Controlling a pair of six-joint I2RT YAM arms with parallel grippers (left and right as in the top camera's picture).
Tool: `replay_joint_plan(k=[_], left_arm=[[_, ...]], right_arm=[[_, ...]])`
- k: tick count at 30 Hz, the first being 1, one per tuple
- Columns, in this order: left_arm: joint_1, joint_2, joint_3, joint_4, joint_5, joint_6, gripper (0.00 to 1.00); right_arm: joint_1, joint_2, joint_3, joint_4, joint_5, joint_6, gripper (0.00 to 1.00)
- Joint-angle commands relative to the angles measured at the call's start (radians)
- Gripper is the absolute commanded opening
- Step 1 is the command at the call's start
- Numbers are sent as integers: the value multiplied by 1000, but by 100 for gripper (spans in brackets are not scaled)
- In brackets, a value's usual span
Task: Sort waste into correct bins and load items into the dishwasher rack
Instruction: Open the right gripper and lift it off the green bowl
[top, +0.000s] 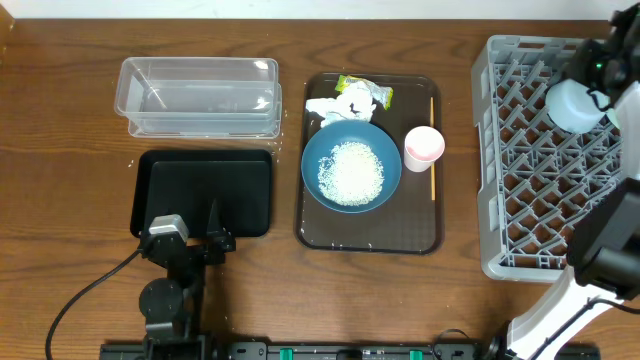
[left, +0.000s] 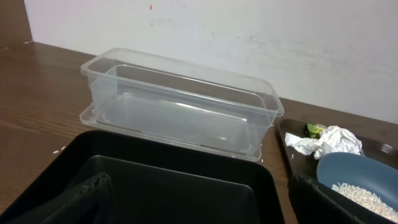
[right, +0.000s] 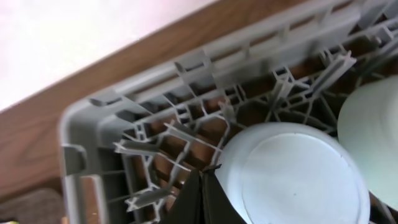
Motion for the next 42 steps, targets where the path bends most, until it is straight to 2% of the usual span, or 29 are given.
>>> replay_joint_plan(k=[1, 20, 27, 33, 42], left_arm=[[2, 0, -16, -35, 14, 18, 92], [2, 0, -16, -35, 14, 18, 92], [2, 0, -16, -35, 14, 18, 92], [2, 0, -16, -35, 14, 18, 92], [2, 0, -16, -35, 14, 18, 92]], right_arm=[[6, 49, 0, -8, 125, 9, 1], [1, 103, 0, -45, 124, 23, 1], [-3, 16, 2, 6, 124, 15, 1], [-56, -77, 2, 92, 125, 11, 2], [-179, -9, 1, 123, 169, 11, 2]])
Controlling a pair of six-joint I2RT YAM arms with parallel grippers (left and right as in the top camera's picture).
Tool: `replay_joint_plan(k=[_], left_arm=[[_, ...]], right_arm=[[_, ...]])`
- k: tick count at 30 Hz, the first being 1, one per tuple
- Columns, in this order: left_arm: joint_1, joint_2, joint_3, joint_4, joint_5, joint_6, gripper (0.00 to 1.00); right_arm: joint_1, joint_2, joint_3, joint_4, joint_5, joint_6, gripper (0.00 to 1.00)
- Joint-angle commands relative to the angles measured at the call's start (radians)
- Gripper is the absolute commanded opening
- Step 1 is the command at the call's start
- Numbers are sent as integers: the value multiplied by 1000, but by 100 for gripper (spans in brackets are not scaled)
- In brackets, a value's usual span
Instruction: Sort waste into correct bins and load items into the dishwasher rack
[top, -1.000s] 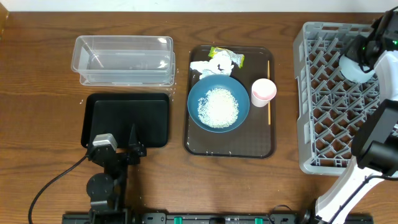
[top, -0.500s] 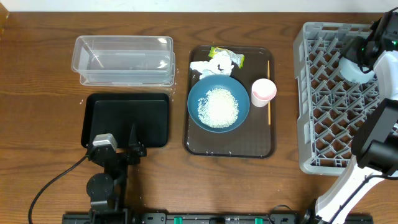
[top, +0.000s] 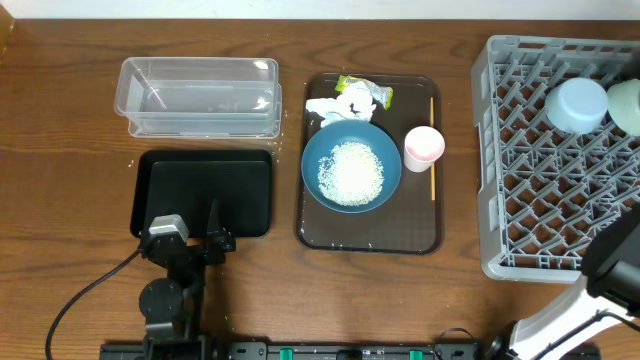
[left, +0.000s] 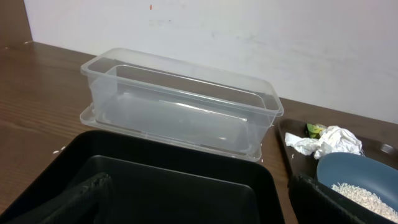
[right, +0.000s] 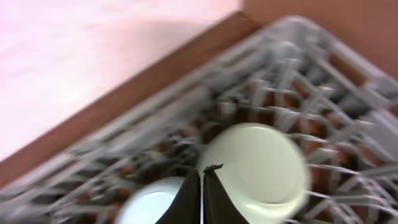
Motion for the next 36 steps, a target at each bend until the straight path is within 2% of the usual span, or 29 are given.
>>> replay_joint_plan(k=[1, 11, 28, 36], left_arm=[[2, 0, -16, -35, 14, 18, 92], [2, 0, -16, -35, 14, 18, 92], [2, 0, -16, -35, 14, 18, 92], [2, 0, -16, -35, 14, 18, 92]], right_arm=[[-31, 62, 0, 0, 22, 4, 2], [-55, 156, 0, 2, 9, 3, 2], [-54, 182, -2, -92, 3, 4, 1], [-54, 160, -2, -92, -85, 13, 1]])
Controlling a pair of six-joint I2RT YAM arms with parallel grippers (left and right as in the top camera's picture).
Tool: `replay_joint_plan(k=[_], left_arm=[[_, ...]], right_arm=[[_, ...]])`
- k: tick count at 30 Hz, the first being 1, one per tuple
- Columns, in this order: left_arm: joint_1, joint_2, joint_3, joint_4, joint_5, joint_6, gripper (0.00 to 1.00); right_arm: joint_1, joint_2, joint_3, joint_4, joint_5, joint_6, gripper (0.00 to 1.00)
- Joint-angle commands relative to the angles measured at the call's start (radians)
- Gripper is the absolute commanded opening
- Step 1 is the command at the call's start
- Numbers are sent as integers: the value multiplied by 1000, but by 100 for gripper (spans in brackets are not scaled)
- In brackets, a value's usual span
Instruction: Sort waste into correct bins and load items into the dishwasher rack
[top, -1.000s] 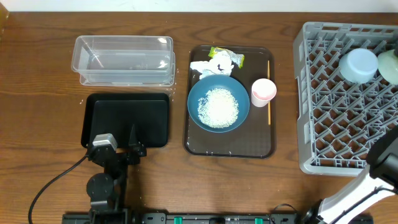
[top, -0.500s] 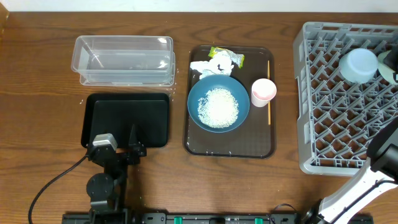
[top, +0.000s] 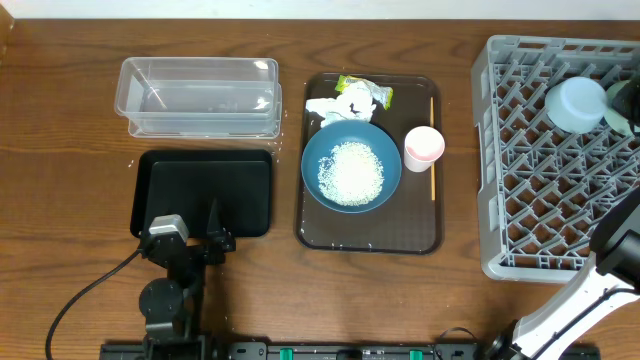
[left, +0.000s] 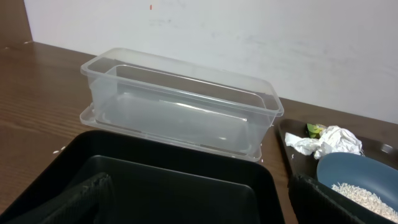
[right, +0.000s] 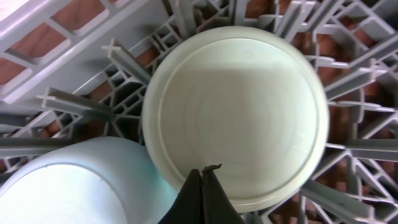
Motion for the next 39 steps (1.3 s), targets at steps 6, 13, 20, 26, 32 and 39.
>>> replay_joint_plan(k=[6, 13, 20, 26, 32, 39], left_arm=[[2, 0, -16, -35, 14, 18, 92], [2, 0, -16, -35, 14, 18, 92], [2, 0, -16, -35, 14, 18, 92], [2, 0, -16, -35, 14, 18, 92], [2, 0, -16, -35, 14, 18, 92], [2, 0, -16, -35, 14, 18, 92]], right_arm=[[15, -73, -1, 7, -87, 22, 1], [31, -82, -1, 120, -39, 22, 3], [29, -7, -1, 184, 43, 22, 3], [29, 70, -1, 256, 44, 22, 3], [29, 124, -1, 296, 45, 22, 2], [31, 89, -1, 285, 38, 23, 1]])
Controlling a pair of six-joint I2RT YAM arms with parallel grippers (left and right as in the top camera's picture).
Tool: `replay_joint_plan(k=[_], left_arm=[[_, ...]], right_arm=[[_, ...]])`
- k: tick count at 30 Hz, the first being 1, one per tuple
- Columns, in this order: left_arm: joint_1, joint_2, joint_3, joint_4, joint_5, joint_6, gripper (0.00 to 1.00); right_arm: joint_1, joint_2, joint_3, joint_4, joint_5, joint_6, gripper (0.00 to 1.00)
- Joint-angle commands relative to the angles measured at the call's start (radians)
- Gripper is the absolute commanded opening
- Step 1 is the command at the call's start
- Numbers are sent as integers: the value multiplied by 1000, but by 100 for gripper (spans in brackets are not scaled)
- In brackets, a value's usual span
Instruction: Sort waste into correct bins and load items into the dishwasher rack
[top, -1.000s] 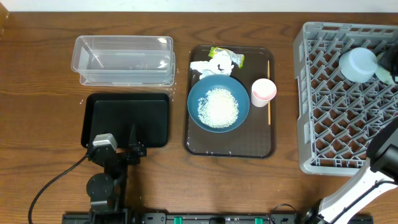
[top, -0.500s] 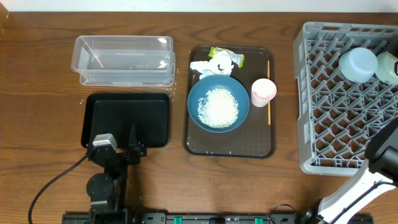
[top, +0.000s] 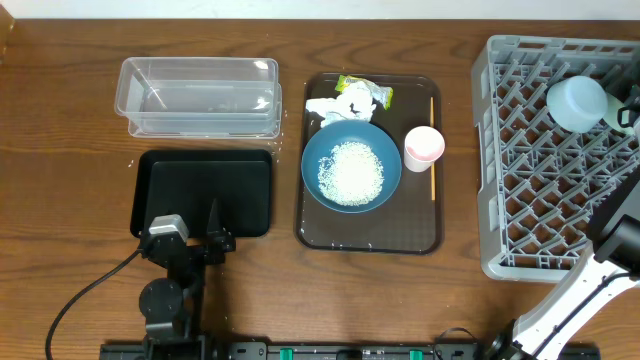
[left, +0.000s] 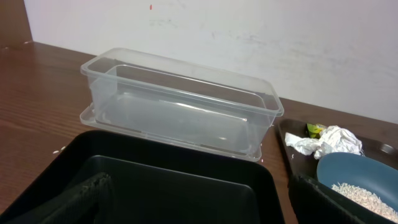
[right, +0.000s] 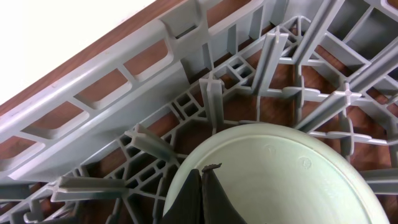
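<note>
A grey dishwasher rack (top: 540, 190) stands at the right with a pale blue bowl (top: 577, 103) upside down in its far part. My right gripper (top: 632, 112) is at the rack's far right edge. In its wrist view the right gripper (right: 203, 174) is shut, empty, over the upturned pale green bowl (right: 280, 180). On the brown tray (top: 370, 235) lie a blue bowl of rice (top: 351, 167), a pink cup (top: 423, 145), a chopstick (top: 432, 185), a tissue (top: 335, 105) and a green wrapper (top: 365, 90). My left gripper (top: 190, 228) is open at the black bin's near edge.
A clear plastic bin (top: 198, 95) sits at the far left, the black bin (top: 205, 190) in front of it. The left wrist view shows the clear bin (left: 180, 106), the black bin (left: 174, 186), the tissue (left: 326, 140) and the blue bowl (left: 360, 180).
The right wrist view looked straight down on the pale green bowl; now it is tilted and takes in the rack's far wall and the bowl's edge. The fingers stay shut. The left arm is still.
First my right gripper was shut beside the pale blue bowl over the rack's far right. Then the arm was out of the overhead view, with both bowls upside down in the rack. After that it hung shut over the green bowl, and now sits tilted there.
</note>
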Motion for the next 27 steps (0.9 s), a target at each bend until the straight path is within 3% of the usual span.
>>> replay_joint_plan(k=[1, 11, 27], left_arm=[[2, 0, -16, -35, 14, 18, 92], [2, 0, -16, -35, 14, 18, 92], [2, 0, -16, -35, 14, 18, 92]], right_arm=[[5, -25, -2, -20, 1, 11, 1], [71, -167, -2, -163, -194, 11, 1], [199, -121, -3, -352, -9, 11, 1]])
